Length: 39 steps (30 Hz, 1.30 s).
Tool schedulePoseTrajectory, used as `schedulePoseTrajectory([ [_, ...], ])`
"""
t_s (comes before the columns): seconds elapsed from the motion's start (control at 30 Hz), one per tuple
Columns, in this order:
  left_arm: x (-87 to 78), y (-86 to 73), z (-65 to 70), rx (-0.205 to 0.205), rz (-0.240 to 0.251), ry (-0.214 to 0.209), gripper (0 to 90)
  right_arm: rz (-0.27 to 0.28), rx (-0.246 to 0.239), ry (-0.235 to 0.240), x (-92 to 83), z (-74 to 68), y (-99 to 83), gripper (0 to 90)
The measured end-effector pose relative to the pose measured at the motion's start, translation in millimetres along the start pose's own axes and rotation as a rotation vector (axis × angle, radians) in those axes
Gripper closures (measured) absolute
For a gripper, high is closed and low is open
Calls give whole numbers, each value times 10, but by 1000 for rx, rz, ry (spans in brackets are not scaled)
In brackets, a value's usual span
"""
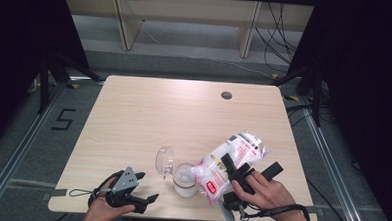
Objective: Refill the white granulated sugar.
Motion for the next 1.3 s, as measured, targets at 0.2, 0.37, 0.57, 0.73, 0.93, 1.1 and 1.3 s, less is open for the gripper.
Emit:
schedulePoseTrajectory([
  [0.2, 6, 5, 8, -14, 11, 0, 158, -8, 12, 2, -13, 0, -9, 724],
  [0.37, 7, 11, 8, -25, 22, -5, 159, -1, 0, -1, -3, 13, -2, 725],
  [0.57, -2, 1, -3, -21, 11, 4, 159, 0, 19, 0, 3, 10, -8, 725],
  [0.73, -18, -6, -16, -26, 19, 12, 159, 14, 14, -2, 20, 14, 2, 725],
  [0.93, -37, -18, -38, -5, 1, 11, 159, 36, 25, -14, 27, 37, -5, 726],
  [1.1, -26, -23, -12, -29, 12, 9, 159, 52, 72, -9, 41, 0, -28, 726],
  [1.3, -45, -23, -17, -44, 20, 14, 159, 86, 120, -3, 63, -3, -41, 727],
])
Point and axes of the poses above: each handheld gripper's, and its own axes: x roughly forward along the jaws, y roughly out of its top, z roughly to its right, the point moved 5 cm from there along x, roughly forward along the jaws, and after that the axes turned 8 degrees about -z, right-handed, at the moved point
